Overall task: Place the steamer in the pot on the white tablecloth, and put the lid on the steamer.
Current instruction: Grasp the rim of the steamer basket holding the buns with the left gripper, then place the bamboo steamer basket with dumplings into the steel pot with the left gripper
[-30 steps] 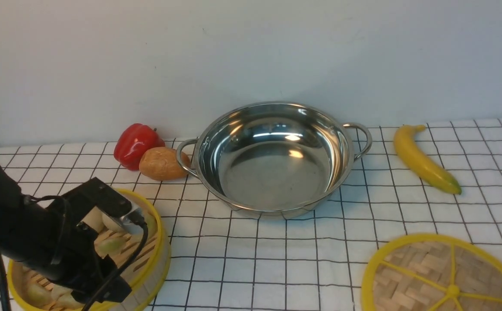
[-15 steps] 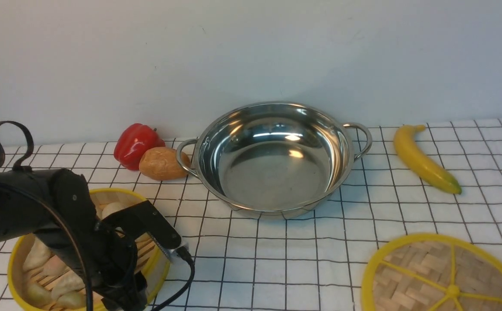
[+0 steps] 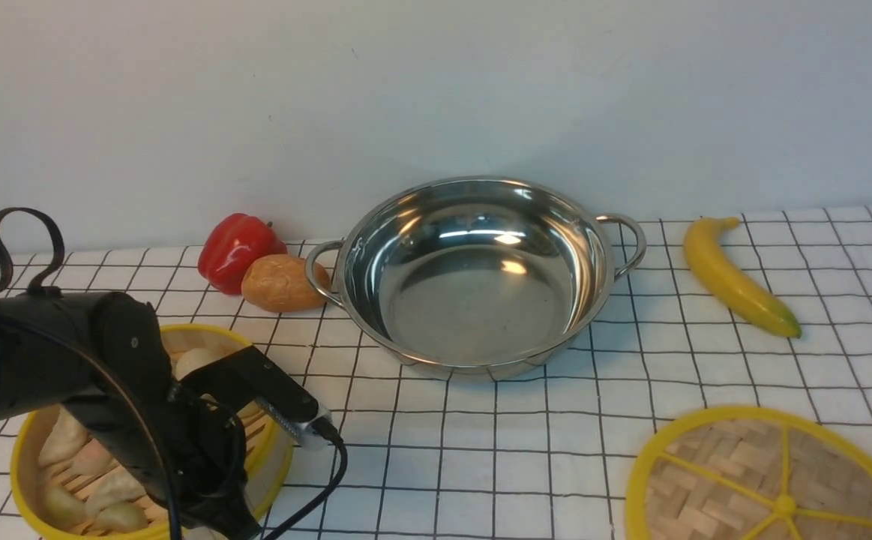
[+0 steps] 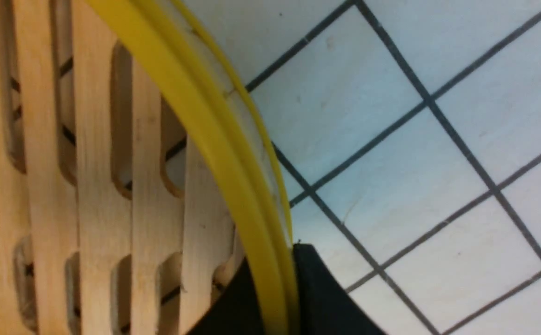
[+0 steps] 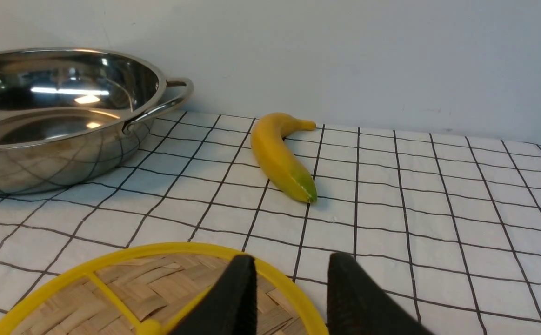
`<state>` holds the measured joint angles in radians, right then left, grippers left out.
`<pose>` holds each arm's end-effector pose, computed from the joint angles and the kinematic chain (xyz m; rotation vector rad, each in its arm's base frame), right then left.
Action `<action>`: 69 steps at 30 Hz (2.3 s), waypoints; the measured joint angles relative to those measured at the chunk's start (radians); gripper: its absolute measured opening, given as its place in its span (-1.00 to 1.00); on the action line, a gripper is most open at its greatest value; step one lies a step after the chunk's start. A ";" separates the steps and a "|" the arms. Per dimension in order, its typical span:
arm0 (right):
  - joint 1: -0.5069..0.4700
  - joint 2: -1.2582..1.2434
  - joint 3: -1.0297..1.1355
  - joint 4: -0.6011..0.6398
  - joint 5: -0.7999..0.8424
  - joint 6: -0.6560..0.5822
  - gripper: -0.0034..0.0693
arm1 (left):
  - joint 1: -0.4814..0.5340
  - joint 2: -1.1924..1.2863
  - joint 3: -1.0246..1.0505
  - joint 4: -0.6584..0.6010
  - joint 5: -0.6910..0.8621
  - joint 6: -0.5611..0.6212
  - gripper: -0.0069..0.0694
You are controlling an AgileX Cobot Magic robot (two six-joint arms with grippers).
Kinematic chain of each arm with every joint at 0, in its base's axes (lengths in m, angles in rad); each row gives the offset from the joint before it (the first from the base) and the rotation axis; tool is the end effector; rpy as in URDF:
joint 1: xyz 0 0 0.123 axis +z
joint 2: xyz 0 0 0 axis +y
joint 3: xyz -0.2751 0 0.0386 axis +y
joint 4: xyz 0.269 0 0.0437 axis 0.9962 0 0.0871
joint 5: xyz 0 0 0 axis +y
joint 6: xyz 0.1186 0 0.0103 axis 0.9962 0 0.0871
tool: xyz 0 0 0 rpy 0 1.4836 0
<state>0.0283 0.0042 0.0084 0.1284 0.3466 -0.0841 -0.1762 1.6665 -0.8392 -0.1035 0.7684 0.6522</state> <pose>0.1090 0.0083 0.1713 -0.0227 1.8406 0.0856 0.2807 -0.0587 0.1062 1.1305 2.8461 -0.0880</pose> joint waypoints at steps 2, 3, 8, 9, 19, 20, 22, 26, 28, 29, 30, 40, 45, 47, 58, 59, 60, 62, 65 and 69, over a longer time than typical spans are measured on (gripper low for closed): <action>0.000 0.000 0.000 0.000 0.000 0.000 -0.24 | 0.000 -0.025 -0.016 0.027 0.051 -0.005 -0.74; 0.000 0.000 0.000 0.000 0.000 0.000 -0.24 | 0.000 -0.027 -0.021 0.029 0.057 -0.006 -0.74; 0.000 0.000 0.000 0.000 0.000 0.000 -0.24 | -0.006 -0.100 -0.128 0.053 0.219 -0.032 -0.74; 0.000 0.000 0.000 0.000 0.000 0.000 -0.24 | -0.012 -0.111 -0.151 0.063 0.240 -0.032 -0.74; 0.000 0.000 0.000 0.000 0.000 0.000 -0.24 | -0.226 -0.138 -0.393 0.120 0.357 0.070 -0.74; 0.000 0.000 0.000 0.000 0.000 0.000 -0.24 | -0.235 -0.138 -0.402 0.120 0.355 0.080 -0.74; 0.000 0.000 0.000 0.000 0.000 0.000 -0.24 | -0.273 -0.131 -0.447 0.119 0.350 0.129 -0.74; 0.000 0.000 0.000 0.000 0.000 0.000 -0.24 | -0.317 -0.088 -0.561 0.095 0.330 0.203 -0.74; 0.000 0.000 0.000 0.000 0.000 0.000 -0.24 | -0.322 -0.030 -0.641 0.056 0.326 0.272 -0.74; 0.000 0.000 0.000 0.000 0.000 0.000 -0.24 | -0.322 0.005 -0.679 0.040 0.326 0.306 -0.74; 0.000 0.000 0.000 0.000 0.000 0.000 -0.24 | -0.322 0.011 -0.679 0.040 0.326 0.312 -0.74; 0.000 0.000 0.000 0.000 0.000 0.000 -0.24 | -0.322 0.304 -0.923 0.039 0.354 0.524 -0.74; 0.000 0.000 0.000 0.000 0.000 0.000 -0.24 | -0.322 0.423 -1.005 0.062 0.348 0.568 -0.74; 0.000 0.000 0.000 0.000 0.000 0.000 -0.24 | -0.322 0.446 -1.014 0.071 0.339 0.570 -0.74; 0.000 0.000 0.000 0.000 0.000 0.000 -0.24 | -0.322 0.515 -1.022 0.022 0.334 0.551 -0.74; 0.000 0.000 0.000 0.000 0.000 0.000 -0.24 | -0.322 0.515 -1.022 0.014 0.339 0.551 -0.74; 0.000 0.000 0.000 0.000 0.000 0.000 -0.24 | -0.322 0.515 -1.023 0.000 0.347 0.551 -0.74; 0.000 0.000 0.000 0.000 0.000 0.000 -0.24 | -0.322 0.515 -1.024 -0.014 0.357 0.551 -0.74; 0.000 0.000 0.000 0.000 0.000 0.000 -0.24 | -0.322 0.527 -1.027 -0.022 0.360 0.547 -0.74; 0.000 0.000 0.000 0.000 0.000 0.000 -0.24 | -0.322 0.553 -1.029 -0.024 0.377 0.544 -0.74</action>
<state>0.0283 0.0042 0.0084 0.1284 0.3466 -0.0841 -0.4980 2.2198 -1.8679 -0.1275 1.1456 1.1960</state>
